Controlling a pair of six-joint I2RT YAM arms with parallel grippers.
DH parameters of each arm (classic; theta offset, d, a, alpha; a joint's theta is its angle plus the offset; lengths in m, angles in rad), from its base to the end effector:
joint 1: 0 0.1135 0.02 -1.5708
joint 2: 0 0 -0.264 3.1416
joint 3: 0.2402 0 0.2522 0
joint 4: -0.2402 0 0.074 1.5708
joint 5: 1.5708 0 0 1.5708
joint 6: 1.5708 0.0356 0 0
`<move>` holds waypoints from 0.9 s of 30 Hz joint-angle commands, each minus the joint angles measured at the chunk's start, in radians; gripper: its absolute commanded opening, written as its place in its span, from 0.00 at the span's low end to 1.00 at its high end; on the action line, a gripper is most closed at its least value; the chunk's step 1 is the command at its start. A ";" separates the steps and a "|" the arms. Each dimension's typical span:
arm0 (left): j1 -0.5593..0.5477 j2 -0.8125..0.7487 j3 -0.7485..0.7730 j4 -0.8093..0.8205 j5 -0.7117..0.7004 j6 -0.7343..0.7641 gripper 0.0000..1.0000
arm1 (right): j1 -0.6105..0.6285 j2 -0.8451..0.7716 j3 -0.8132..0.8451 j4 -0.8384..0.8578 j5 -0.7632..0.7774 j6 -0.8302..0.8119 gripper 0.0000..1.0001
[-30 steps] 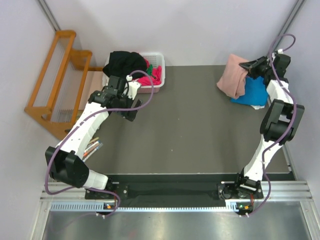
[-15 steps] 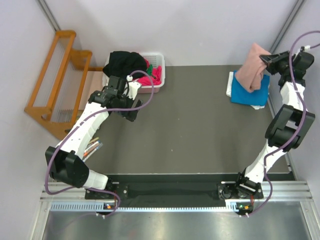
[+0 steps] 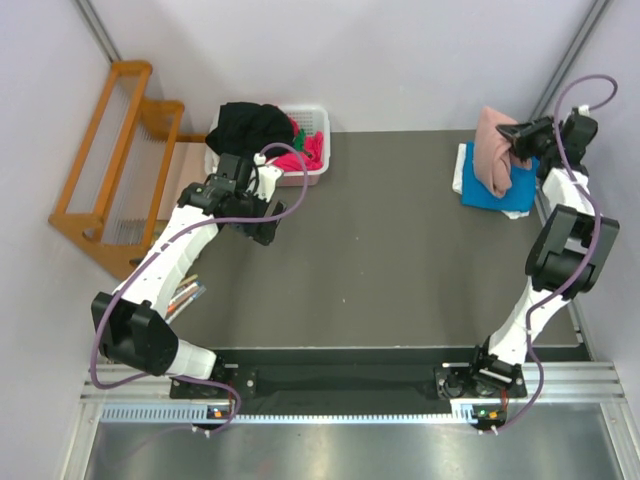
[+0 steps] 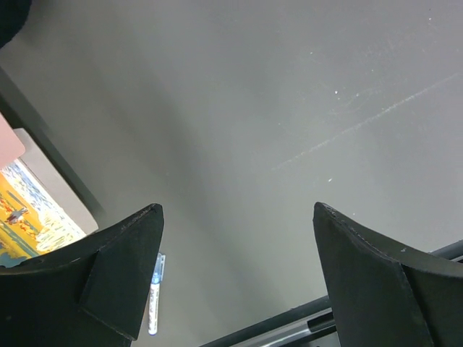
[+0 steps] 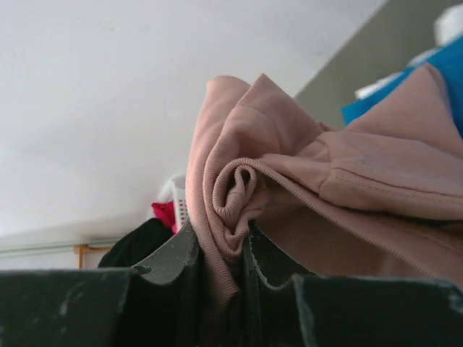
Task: Fold and stack the t-shirts
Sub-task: Neatly place the folded tshirt to the corner
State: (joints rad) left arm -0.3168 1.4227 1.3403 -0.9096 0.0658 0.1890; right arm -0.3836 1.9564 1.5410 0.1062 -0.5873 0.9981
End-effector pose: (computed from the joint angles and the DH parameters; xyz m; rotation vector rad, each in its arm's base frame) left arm 0.2749 -0.0926 0.3226 0.6661 2.4771 -0.1330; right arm 0.4398 -0.1562 0.2826 0.8856 1.7284 0.9655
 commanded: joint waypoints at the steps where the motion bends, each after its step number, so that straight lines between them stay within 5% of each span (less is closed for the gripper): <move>1: 0.004 -0.010 0.007 0.008 0.026 -0.016 0.89 | 0.043 0.002 0.194 0.067 -0.002 0.051 0.00; 5: 0.004 -0.019 -0.003 0.003 0.017 -0.011 0.89 | 0.014 0.010 0.237 0.035 0.017 0.066 0.00; 19: 0.004 -0.044 -0.018 0.002 0.011 0.000 0.89 | -0.069 -0.105 -0.126 0.001 0.156 -0.061 0.00; 27: 0.004 -0.051 -0.012 -0.011 0.008 0.000 0.89 | -0.080 -0.136 -0.138 -0.251 0.459 -0.187 0.00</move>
State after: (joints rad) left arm -0.3168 1.4216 1.3220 -0.9119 0.0711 0.1856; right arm -0.4530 1.9011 1.3685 -0.0032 -0.3347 0.9005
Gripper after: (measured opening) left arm 0.888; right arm 0.165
